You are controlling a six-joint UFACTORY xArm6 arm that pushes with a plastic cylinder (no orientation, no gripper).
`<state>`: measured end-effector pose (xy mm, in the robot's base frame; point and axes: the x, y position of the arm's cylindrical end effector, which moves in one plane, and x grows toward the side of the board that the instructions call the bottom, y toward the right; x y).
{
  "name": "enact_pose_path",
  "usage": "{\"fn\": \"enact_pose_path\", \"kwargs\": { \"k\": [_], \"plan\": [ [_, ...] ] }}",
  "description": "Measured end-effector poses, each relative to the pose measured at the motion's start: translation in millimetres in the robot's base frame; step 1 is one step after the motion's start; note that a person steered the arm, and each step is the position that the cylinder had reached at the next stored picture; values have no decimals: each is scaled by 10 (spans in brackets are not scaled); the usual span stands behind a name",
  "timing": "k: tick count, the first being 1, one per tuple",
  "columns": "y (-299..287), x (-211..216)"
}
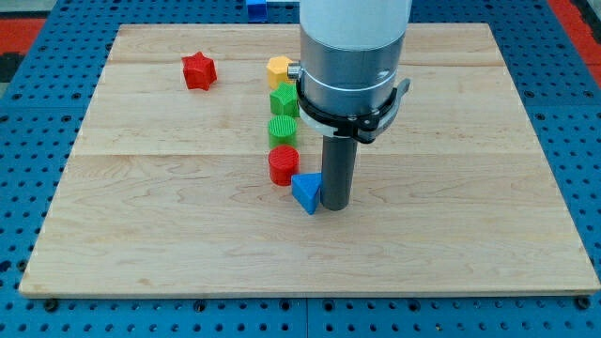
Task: Push the blue triangle closer to the red circle
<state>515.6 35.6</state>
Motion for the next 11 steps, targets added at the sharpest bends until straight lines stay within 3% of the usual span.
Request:
{"fn": "enact_pose_path", "kwargs": {
  "k": [3,9,10,11],
  "plan": [
    [-144,-190],
    [-343,25],
    [472,-52],
    [1553,-671]
  ]
}}
